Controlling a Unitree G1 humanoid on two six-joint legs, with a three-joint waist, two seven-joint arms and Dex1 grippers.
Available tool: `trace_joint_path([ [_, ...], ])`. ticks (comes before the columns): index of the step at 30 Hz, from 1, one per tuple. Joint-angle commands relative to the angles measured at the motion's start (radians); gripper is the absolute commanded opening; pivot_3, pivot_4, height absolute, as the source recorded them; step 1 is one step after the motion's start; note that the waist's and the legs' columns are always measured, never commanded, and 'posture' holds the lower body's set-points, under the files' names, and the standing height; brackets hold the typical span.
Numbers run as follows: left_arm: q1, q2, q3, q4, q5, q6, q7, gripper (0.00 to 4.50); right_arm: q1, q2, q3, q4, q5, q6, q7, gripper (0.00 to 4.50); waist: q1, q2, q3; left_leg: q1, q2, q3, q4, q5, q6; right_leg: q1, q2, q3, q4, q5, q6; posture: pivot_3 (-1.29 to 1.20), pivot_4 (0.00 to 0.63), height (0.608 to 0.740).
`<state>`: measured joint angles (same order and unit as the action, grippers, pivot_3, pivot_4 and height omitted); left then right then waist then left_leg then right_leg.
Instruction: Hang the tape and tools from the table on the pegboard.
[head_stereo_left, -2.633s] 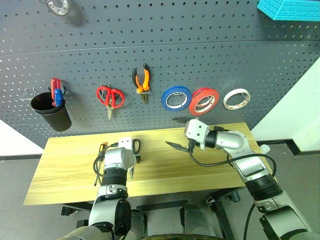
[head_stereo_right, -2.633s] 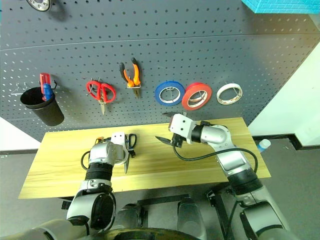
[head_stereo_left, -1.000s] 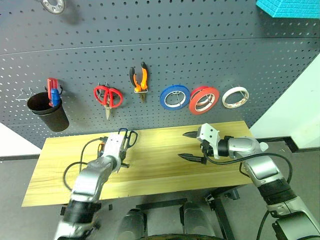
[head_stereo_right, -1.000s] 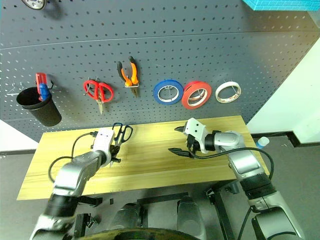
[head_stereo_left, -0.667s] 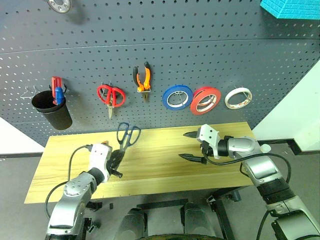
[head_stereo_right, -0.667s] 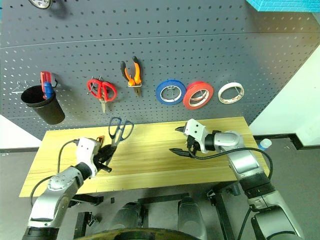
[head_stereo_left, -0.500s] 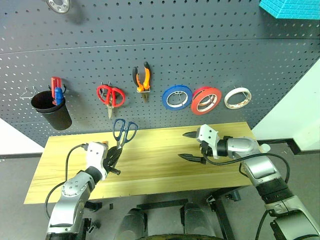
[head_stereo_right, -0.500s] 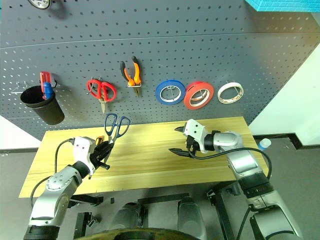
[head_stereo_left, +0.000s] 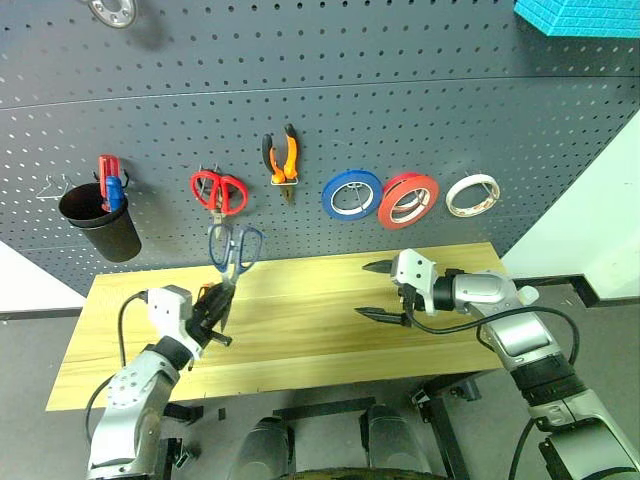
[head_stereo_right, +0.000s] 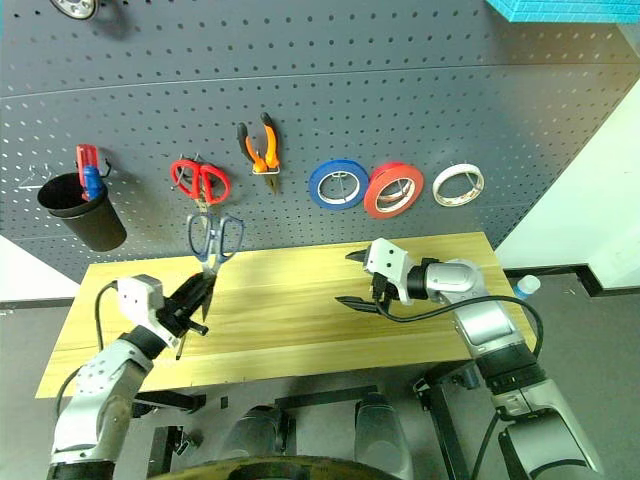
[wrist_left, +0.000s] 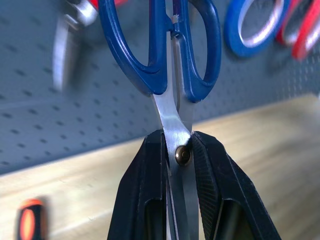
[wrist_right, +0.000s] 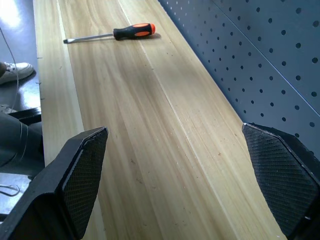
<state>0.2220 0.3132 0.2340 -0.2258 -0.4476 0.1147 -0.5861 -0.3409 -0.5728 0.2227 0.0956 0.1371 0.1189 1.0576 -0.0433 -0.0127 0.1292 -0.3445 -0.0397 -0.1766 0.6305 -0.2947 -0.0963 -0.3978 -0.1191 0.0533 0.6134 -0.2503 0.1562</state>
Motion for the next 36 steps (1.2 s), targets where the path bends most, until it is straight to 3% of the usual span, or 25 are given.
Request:
trace_joint_path([
  [1,0.028,0.016,0.054,-0.097,-0.082,-0.008,-0.028,0.65,-0.018,-0.007,-0.026,0.01,0.01,-0.033,0.007,4.5,0.0,0.0,0.0,0.0,0.0,0.0,0.0,0.0,0.0,0.0,0.0,0.0,0.0,0.0,0.0,-0.04,0.064,0.738],
  [4,0.074,0.022,0.06,-0.148,-0.118,-0.002,-0.054,0.65,-0.029,0.004,-0.041,0.003,0.052,-0.018,0.028,4.5,0.0,0.0,0.0,0.0,0.0,0.0,0.0,0.0,0.0,0.0,0.0,0.0,0.0,0.0,0.0,-0.04,0.062,0.738],
  [8,0.115,0.02,0.065,-0.164,-0.128,-0.024,-0.069,0.65,-0.05,0.029,-0.119,-0.08,0.274,0.193,0.085,4.5,0.002,0.0,0.0,0.0,0.0,0.0,0.0,0.0,0.0,0.0,0.0,0.0,0.0,0.0,0.0,-0.02,0.06,0.738],
  [11,0.113,0.013,0.08,-0.159,-0.142,-0.031,-0.06,0.65,-0.05,0.023,-0.146,-0.111,0.342,0.263,0.105,4.5,0.006,0.0,0.0,0.001,0.0,0.0,0.0,0.0,0.0,0.001,0.0,0.0,0.0,0.0,-0.001,-0.02,0.059,0.738],
  [22,0.047,0.026,0.185,-0.124,-0.259,-0.027,-0.063,0.65,-0.023,0.016,-0.132,-0.107,0.304,0.249,0.092,4.5,0.011,0.0,-0.001,0.002,0.0,0.0,0.0,0.0,0.0,0.001,0.0,0.0,0.0,0.0,0.0,-0.03,0.054,0.738],
  [36,-0.114,0.049,0.167,0.053,-0.184,-0.031,-0.044,0.65,-0.004,0.029,-0.14,-0.122,0.299,0.238,0.055,4.5,0.004,-0.001,-0.003,0.002,0.0,0.001,0.0,0.0,0.0,0.002,0.0,0.0,0.0,0.0,0.0,-0.05,0.037,0.738],
])
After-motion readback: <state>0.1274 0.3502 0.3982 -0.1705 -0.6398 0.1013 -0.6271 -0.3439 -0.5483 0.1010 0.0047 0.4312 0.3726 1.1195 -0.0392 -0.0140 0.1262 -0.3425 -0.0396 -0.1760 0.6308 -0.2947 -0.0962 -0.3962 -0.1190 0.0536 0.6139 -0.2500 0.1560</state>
